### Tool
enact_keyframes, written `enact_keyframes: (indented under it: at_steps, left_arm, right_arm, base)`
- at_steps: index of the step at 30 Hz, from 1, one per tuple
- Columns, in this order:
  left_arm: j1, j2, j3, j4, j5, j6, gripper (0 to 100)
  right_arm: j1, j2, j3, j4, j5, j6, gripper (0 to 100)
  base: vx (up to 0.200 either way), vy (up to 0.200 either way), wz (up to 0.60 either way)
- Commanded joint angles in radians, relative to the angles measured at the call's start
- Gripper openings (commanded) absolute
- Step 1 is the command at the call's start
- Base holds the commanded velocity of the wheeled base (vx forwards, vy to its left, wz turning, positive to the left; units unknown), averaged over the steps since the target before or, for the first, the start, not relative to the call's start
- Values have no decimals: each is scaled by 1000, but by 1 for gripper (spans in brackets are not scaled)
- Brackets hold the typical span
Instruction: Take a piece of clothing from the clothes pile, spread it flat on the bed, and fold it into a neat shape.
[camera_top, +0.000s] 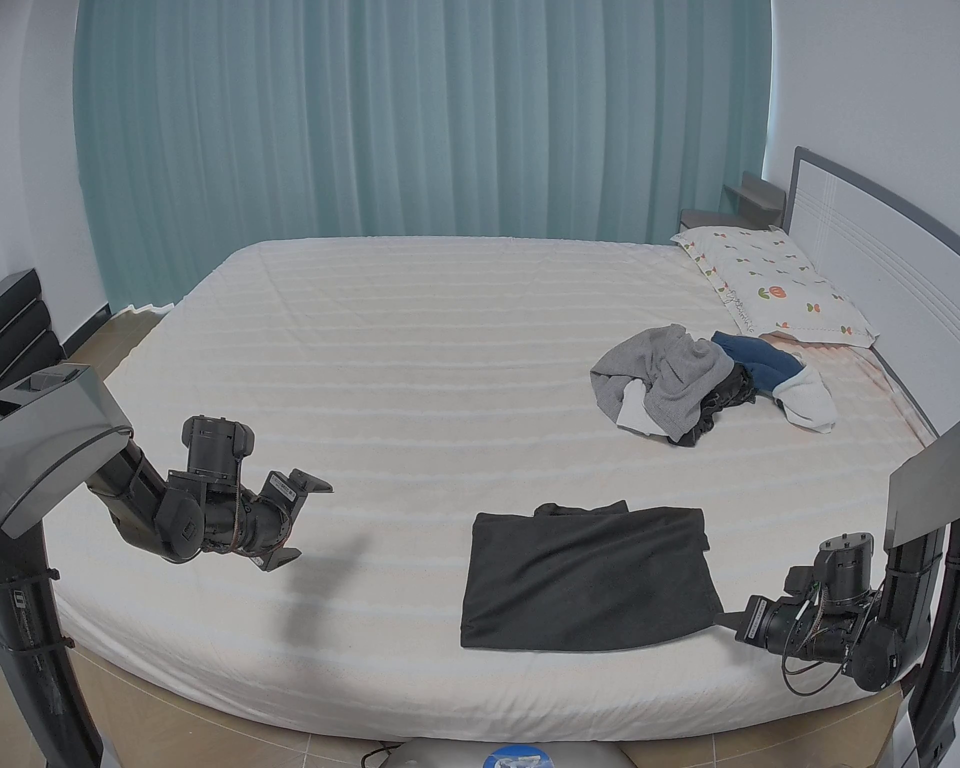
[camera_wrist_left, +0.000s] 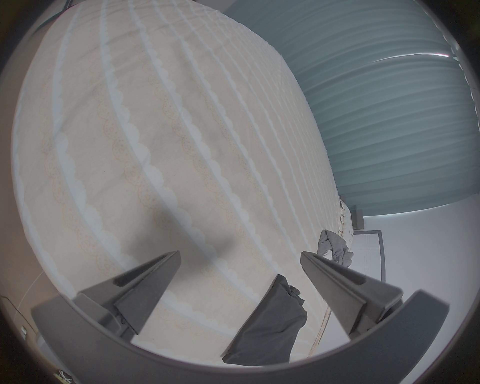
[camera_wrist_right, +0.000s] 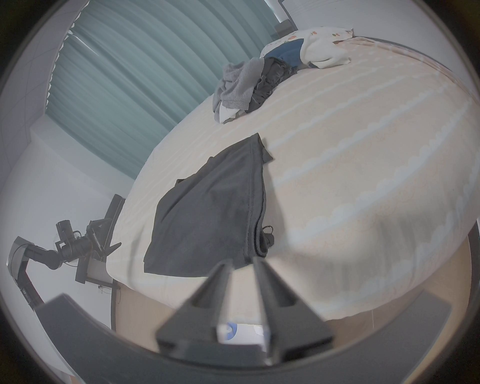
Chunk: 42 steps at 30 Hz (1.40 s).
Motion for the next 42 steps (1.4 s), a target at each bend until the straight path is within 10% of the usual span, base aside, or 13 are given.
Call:
enact_keyframes:
  at_steps: [1,29,30,42]
  left_arm:
    - [0,0,0,-1,0,-2,100]
    - [0,2,2,-1,0,4,100]
    - [0,2,2,-1,0,4,100]
    - [0,2,2,-1,0,4,100]
  right_arm:
    - [6,29,-7,-5,-1,2,100]
    - [32,117,-158,17,-70,97,100]
    - [33,120,-155,18,-73,97,0]
    - [36,72,-53,9,-99,94,0]
  base:
    - [0,0,0]
    - [0,0,0]
    - [0,0,0]
    - [0,0,0]
